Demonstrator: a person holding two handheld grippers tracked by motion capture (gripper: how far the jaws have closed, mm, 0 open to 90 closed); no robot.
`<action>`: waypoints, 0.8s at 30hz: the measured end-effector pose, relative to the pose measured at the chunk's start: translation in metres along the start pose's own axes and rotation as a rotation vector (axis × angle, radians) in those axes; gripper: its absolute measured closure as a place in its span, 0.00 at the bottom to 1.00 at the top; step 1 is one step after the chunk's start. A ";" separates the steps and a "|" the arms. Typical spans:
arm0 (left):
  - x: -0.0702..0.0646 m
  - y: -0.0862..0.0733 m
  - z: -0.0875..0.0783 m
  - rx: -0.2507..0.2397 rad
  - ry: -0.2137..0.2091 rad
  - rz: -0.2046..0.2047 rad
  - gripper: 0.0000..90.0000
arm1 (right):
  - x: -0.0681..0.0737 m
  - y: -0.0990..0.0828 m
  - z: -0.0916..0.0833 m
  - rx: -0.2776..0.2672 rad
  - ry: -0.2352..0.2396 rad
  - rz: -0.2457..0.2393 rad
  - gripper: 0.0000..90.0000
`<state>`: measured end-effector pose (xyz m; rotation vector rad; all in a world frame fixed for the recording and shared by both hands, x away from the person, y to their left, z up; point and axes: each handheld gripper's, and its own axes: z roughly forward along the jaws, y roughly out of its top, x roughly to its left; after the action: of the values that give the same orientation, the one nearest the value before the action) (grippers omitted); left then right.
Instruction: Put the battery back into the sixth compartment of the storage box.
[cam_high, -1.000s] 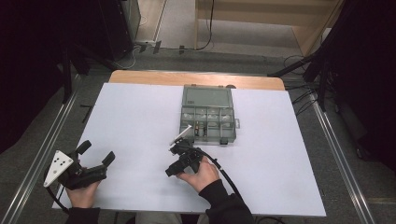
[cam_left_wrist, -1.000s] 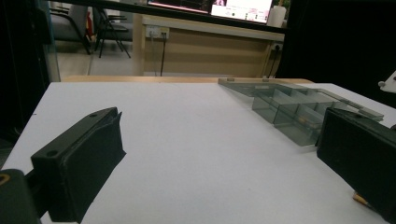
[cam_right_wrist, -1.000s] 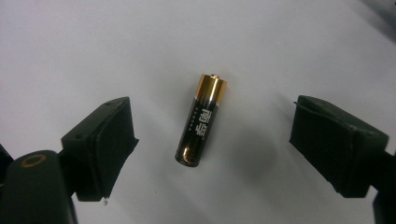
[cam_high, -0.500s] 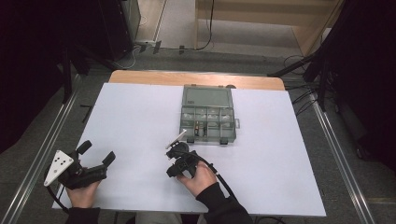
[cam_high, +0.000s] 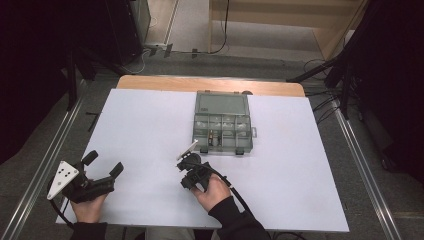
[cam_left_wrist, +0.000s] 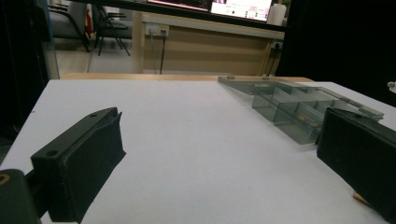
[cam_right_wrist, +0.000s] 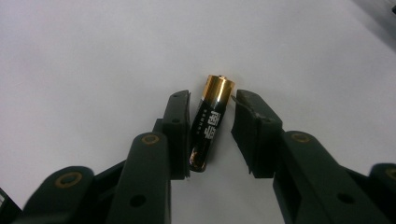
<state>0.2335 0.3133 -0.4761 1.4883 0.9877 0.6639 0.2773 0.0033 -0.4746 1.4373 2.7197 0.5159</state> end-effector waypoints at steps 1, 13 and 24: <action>0.000 0.000 0.000 0.000 0.000 0.000 0.00 | 0.000 0.000 0.000 -0.003 0.000 0.000 0.76; 0.000 0.000 0.000 0.000 0.002 0.002 0.00 | 0.003 0.000 0.001 0.025 0.002 -0.011 0.85; 0.000 0.000 0.000 -0.001 0.001 0.001 0.00 | 0.004 -0.001 0.000 0.023 -0.014 -0.039 0.86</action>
<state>0.2337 0.3133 -0.4761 1.4883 0.9876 0.6663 0.2745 0.0059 -0.4744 1.3850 2.7450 0.4725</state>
